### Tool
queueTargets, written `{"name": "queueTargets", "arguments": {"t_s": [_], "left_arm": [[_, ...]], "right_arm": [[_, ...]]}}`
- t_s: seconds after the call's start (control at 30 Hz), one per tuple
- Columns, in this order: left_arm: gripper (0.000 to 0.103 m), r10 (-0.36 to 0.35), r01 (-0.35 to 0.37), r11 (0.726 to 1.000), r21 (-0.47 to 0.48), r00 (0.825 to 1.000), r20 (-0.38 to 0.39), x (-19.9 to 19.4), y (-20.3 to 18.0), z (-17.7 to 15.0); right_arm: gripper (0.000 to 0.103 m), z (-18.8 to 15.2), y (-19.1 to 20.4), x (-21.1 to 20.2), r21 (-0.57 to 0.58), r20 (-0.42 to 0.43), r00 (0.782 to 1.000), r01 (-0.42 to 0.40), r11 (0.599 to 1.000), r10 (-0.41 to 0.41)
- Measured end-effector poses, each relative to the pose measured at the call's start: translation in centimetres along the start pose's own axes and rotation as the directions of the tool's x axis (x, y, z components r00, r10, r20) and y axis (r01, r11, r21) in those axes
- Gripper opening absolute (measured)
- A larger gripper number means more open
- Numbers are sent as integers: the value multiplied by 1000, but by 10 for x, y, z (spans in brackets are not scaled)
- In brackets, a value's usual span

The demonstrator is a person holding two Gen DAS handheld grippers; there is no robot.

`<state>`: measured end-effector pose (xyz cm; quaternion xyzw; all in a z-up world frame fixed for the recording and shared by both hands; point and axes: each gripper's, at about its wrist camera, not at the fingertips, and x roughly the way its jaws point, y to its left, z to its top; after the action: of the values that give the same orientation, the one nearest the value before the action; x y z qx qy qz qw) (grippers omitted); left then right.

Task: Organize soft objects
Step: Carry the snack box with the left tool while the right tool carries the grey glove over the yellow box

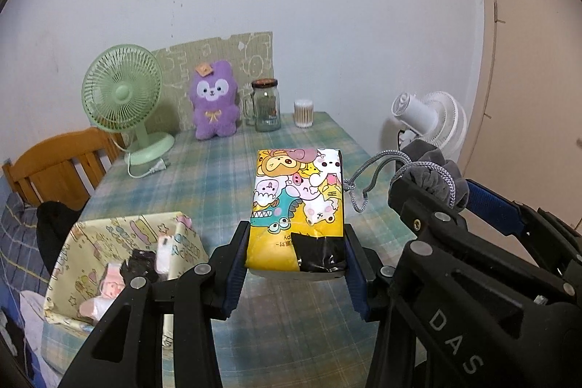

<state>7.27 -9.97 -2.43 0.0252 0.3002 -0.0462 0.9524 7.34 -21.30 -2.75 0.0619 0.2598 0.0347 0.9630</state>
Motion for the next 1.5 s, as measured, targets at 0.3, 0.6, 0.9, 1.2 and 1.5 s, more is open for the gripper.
{"name": "queueTargets", "arguments": {"t_s": [0.3,0.6,0.9,1.2,1.5], "left_arm": [[49,2,-3,1000,15,1000,31,-11,13,4],[49,2,-3,1000,19,999,48,-16,28,9],[49,4,-4,1000,2,999,54,-12,52,12],[49,19,-19,1000,3,999,49,-5,76,15],[49,43,-43,999,-6,998,37,4,101,13]], "right_arm": [[59,4,13,-9,-6,29,1000,0,1000,0],[59,8,29,-8,-17,36,999,-8,1000,9],[59,14,52,1,-39,35,999,-37,999,39],[59,16,78,15,-64,13,998,-58,996,59],[59,13,106,31,-92,-19,996,-85,992,84]]}}
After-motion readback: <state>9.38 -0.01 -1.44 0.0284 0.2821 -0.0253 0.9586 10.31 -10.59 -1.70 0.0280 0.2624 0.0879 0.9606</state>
